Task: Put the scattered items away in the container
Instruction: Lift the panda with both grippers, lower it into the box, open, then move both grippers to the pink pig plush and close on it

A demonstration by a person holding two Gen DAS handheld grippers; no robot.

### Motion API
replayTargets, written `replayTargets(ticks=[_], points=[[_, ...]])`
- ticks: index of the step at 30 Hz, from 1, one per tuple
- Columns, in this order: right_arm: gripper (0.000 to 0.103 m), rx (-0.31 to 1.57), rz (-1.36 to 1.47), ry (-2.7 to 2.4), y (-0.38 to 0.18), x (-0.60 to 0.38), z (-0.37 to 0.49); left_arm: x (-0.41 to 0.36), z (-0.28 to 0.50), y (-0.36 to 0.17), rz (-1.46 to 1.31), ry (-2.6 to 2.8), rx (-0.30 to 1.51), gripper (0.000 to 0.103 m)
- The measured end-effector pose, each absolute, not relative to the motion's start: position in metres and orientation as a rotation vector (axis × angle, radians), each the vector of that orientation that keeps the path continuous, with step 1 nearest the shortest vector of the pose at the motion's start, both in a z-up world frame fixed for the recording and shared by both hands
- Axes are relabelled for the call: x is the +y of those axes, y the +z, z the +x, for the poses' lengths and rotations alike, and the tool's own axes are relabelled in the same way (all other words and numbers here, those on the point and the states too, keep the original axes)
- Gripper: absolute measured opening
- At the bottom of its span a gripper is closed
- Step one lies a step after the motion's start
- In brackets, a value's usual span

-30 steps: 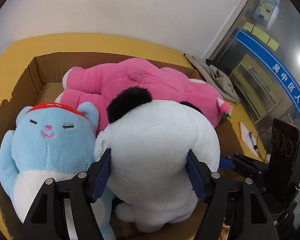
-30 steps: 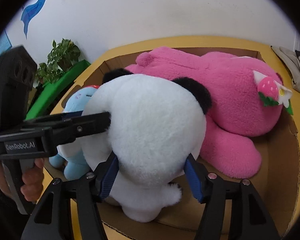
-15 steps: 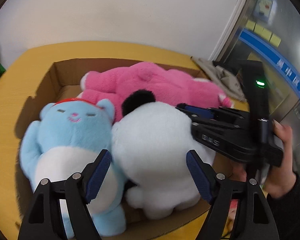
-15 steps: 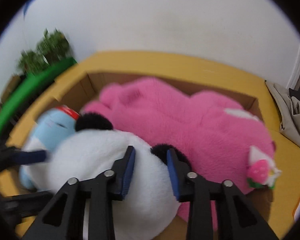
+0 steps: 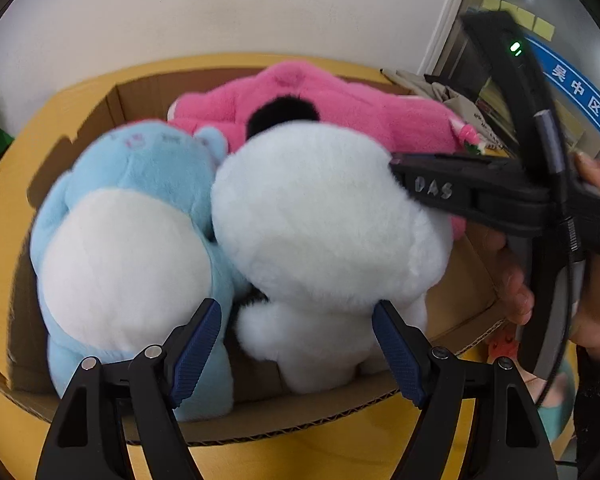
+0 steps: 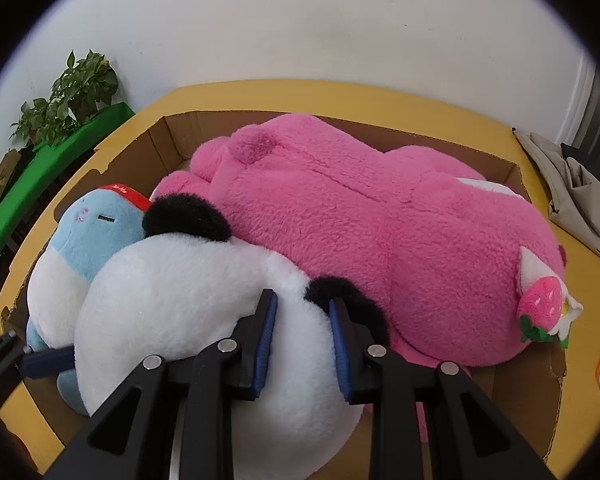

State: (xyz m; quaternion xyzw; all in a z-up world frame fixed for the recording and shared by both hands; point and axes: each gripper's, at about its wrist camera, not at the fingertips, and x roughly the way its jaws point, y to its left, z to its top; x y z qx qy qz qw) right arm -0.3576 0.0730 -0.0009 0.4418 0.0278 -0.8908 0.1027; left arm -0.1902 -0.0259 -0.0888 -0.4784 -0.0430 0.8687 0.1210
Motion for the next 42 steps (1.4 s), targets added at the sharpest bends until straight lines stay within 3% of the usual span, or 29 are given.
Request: replayTargets(ticks=[5,7,9,10,15,18,28,42], points=[[0.026,0.047,1.257,-2.667,0.004,0.078,-0.345,-0.027,-0.172,-0.086,-1.381,2.56,-0.11,0.082],[0.037,-0.026,1.22,-2.717,0.013,0.087,-0.339,-0.031,-0.167,-0.075,-1.358,2.579,-0.116,0.082],[0.075,-0.068,1.176,-2.812,0.028,0.095,-0.325,-0.034,-0.161,-0.063,-1.325,2.605,-0.118,0.082],[0.081,-0.082,1.141,-2.841,0.036,0.097,-0.316,-0.036,-0.158,-0.056,-1.304,2.623,-0.122,0.083],[0.082,-0.092,1.001,-2.834,0.068,0.097,-0.26,-0.048,-0.133,-0.012,-1.178,2.731,-0.17,0.088],[0.082,-0.04,0.981,-2.876,0.077,0.093,-0.226,-0.048,-0.114,0.006,-1.114,2.797,-0.174,0.103],[0.082,0.009,0.96,-2.989,0.084,0.095,-0.16,-0.019,-0.055,0.037,-0.944,2.882,-0.089,0.103],[0.082,0.021,0.953,-2.989,0.085,0.094,-0.135,-0.006,-0.036,0.041,-0.933,2.877,-0.074,0.103]])
